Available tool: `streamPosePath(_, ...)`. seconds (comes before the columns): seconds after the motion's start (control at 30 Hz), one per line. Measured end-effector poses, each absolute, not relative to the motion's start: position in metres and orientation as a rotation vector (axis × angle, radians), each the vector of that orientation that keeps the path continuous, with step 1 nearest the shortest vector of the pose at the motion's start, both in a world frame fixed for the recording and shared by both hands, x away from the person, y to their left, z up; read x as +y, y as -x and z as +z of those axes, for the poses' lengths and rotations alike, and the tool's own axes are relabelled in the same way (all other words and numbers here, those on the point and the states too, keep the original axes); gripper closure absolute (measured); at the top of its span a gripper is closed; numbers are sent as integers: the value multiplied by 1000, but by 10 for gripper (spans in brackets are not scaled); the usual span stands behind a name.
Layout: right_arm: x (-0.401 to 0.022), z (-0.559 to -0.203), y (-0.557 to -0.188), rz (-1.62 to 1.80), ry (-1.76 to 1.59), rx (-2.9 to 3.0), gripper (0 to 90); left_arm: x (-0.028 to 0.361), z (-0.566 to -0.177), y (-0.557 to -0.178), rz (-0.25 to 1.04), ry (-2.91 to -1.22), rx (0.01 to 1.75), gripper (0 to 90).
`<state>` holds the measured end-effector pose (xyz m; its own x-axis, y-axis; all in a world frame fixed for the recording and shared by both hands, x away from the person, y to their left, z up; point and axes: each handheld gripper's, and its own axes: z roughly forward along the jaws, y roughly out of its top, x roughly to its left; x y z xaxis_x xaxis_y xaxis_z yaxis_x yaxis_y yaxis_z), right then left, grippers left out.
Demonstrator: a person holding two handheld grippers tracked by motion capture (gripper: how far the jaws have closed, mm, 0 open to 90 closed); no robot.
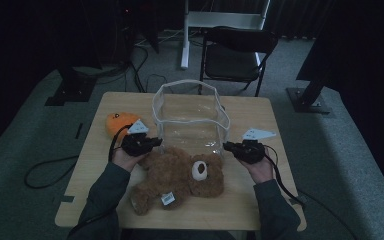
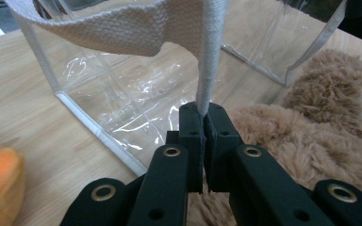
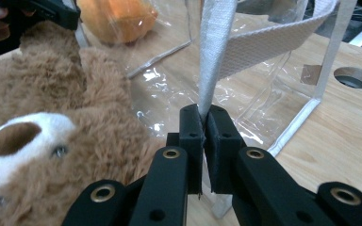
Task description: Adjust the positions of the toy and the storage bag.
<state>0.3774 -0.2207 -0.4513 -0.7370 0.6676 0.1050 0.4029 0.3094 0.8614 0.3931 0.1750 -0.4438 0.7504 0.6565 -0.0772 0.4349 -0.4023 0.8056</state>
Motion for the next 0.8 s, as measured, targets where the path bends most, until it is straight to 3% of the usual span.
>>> streamPosePath(0.6, -236, -446, -340, 1348, -902, 2339, 843, 156, -443, -379, 282, -2095, 750, 870)
streamPosePath(0.8, -241, -451, -343, 1356, -923, 2328, 744, 159, -442, -379, 278, -2084, 739, 803)
